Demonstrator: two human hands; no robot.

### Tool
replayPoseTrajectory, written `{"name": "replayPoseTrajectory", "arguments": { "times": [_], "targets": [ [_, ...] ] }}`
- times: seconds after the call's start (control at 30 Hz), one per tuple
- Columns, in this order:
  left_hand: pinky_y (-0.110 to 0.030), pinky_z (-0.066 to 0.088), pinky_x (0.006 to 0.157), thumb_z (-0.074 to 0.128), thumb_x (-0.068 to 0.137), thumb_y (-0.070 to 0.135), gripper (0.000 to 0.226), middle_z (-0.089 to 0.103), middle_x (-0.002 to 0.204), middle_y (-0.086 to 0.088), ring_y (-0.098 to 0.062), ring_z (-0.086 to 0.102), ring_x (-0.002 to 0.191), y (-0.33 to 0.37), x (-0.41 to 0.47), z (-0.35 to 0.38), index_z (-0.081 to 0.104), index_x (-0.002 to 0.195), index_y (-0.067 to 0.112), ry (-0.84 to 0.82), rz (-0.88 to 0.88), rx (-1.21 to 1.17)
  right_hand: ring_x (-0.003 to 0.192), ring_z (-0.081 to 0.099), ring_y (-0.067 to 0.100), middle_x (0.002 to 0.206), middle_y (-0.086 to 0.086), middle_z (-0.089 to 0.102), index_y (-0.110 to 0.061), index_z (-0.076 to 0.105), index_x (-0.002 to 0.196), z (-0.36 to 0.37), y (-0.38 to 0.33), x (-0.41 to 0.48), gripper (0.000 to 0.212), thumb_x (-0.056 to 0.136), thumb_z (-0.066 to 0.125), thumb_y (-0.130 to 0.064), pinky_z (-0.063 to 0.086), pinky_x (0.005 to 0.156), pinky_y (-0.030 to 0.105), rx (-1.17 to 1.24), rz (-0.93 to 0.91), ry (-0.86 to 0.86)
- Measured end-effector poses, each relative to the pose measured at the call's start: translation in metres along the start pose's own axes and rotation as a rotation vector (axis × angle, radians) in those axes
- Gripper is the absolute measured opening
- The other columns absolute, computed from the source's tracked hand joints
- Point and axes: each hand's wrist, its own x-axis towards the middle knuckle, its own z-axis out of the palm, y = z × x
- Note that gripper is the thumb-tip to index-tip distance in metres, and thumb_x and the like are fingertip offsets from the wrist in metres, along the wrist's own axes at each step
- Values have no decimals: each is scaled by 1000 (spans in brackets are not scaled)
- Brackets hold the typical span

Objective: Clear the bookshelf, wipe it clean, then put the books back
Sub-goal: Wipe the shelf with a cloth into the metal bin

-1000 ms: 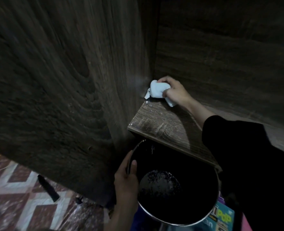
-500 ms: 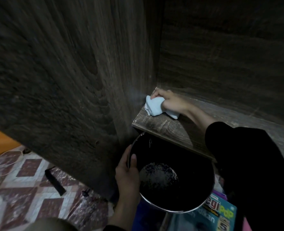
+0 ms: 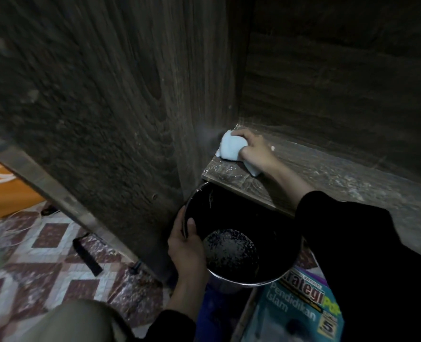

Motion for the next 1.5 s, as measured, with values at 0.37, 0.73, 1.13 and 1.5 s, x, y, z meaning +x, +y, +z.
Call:
{"name": "replayPoseTrajectory", "arguments": {
  "times": [0.37,0.73,1.13,1.5],
  "targets": [
    [-42,46,102,53,95,4,32,67,118,-8,-25,61,113,0,0,3,63,124,13,48,5,40,117,49,7,123,-6,57,-19,63,120,-5,0,-25,69,69,39,20,33,94,6,-67,-297,-394],
    [-39,47,101,53,96,5,31,66,118,-8,-23,60,112,4,-1,3,63,125,12,52,-10,20,108,57,17,111,1,65,-25,66,109,-21,-10,-27,63,71,42,19,45,84,21,246,-53,-154],
    [-39,47,100,52,96,4,32,65,120,-10,-24,60,113,8,-4,3,62,126,11,44,-9,36,117,49,14,122,6,59,-31,66,104,-8,-10,-53,60,65,45,10,35,100,28,-225,-339,-487],
    [-32,46,99,51,97,6,32,64,122,-9,-22,59,114,10,-5,4,61,127,12,40,-22,15,139,28,24,154,-2,32,-39,40,140,-40,49,-22,51,93,51,-22,21,112,43,-399,-42,42]
  ]
}}
